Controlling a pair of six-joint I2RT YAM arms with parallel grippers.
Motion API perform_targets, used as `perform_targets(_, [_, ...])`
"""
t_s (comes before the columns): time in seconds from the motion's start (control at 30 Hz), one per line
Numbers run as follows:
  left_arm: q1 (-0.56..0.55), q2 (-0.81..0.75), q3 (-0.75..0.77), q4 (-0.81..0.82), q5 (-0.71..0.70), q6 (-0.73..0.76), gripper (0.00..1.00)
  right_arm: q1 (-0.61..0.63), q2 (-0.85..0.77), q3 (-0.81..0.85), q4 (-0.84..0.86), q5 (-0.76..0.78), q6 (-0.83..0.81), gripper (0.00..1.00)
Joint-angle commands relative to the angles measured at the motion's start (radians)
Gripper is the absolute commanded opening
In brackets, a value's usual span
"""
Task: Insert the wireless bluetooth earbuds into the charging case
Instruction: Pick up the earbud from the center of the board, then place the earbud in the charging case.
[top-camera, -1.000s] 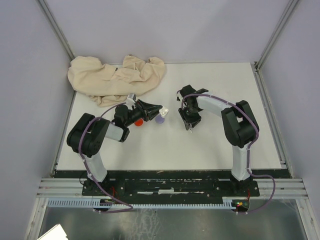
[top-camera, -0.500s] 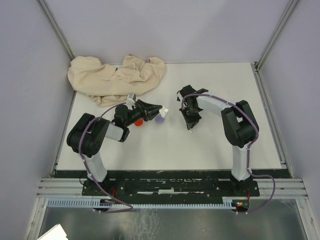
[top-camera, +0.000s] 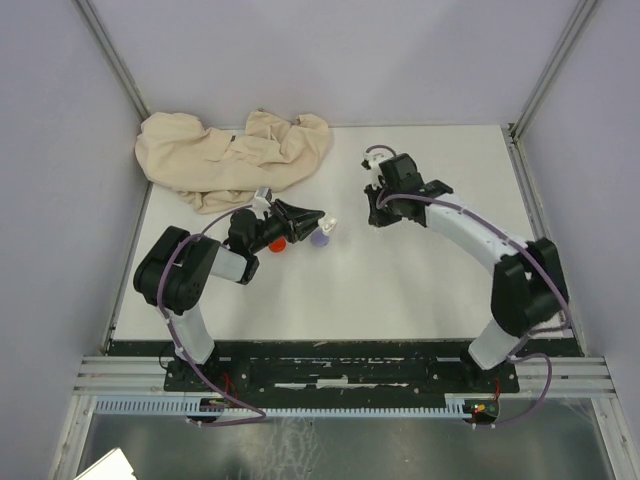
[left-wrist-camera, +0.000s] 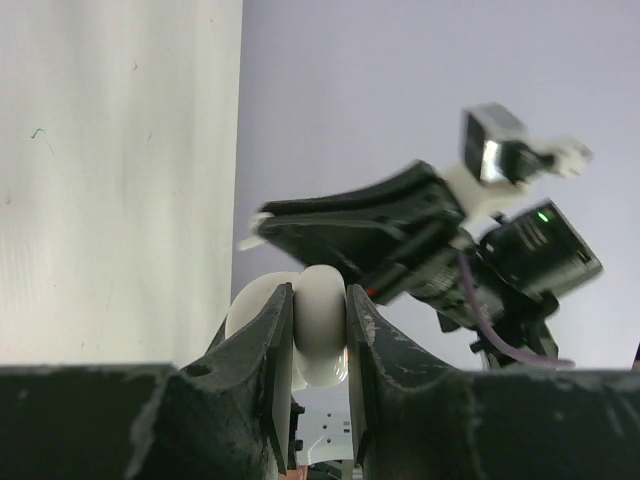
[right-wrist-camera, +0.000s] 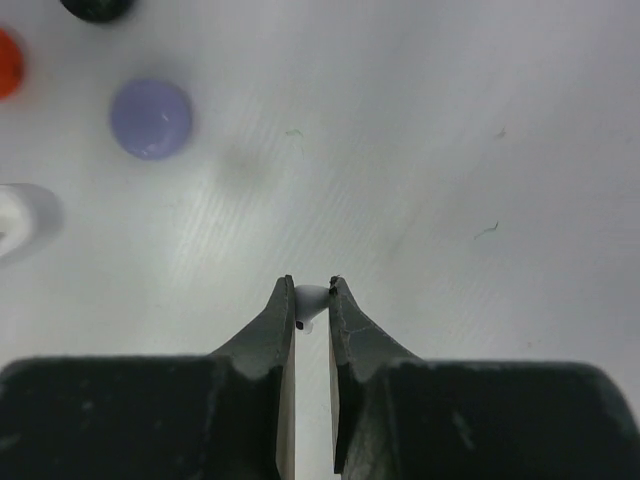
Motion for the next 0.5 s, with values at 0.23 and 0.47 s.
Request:
perform_targets(0.23, [-0.026, -0.019, 0.038, 0.035, 0.010, 0.006, 0.03, 0.059, -0.472, -0.398, 0.823, 0.023, -0.021, 0.02])
perform_targets(0.47, [-0.049, 0.017, 0.084, 0.053, -0.001, -0.037, 0.03, 0.141, -0.511, -0.544, 1.087, -0.005, -0.161, 0.02])
